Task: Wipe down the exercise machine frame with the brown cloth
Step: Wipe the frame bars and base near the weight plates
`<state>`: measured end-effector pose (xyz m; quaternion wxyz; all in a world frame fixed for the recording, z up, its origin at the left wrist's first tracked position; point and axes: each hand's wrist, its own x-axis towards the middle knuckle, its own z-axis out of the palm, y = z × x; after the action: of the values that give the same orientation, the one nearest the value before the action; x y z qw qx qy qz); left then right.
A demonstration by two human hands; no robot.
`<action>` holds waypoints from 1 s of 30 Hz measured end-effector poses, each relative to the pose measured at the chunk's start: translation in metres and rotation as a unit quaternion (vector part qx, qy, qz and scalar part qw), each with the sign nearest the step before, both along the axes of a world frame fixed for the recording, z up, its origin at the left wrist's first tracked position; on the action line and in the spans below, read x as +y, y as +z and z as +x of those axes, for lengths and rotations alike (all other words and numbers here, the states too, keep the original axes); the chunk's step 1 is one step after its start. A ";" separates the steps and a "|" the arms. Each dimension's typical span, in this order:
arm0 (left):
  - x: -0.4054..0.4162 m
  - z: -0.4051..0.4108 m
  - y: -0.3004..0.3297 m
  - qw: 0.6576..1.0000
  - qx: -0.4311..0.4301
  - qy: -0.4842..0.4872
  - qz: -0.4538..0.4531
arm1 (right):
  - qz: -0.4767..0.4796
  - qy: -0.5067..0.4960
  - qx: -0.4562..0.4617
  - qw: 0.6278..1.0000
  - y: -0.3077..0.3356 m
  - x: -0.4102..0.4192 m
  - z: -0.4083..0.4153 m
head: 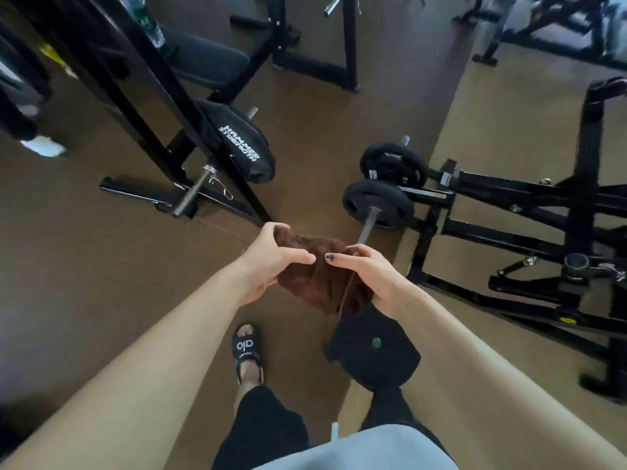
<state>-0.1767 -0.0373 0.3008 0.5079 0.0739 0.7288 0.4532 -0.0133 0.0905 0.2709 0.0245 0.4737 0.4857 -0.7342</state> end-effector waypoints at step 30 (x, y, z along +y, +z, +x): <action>0.188 -0.198 -0.012 0.970 -0.003 -0.239 -0.031 | 0.090 -0.409 0.023 0.908 -0.023 0.030 -0.199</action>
<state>-0.3744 0.1506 0.2889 0.6060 0.2292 0.7019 0.2959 -0.2127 0.1209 0.2478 -0.3321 0.6137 0.3143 -0.6437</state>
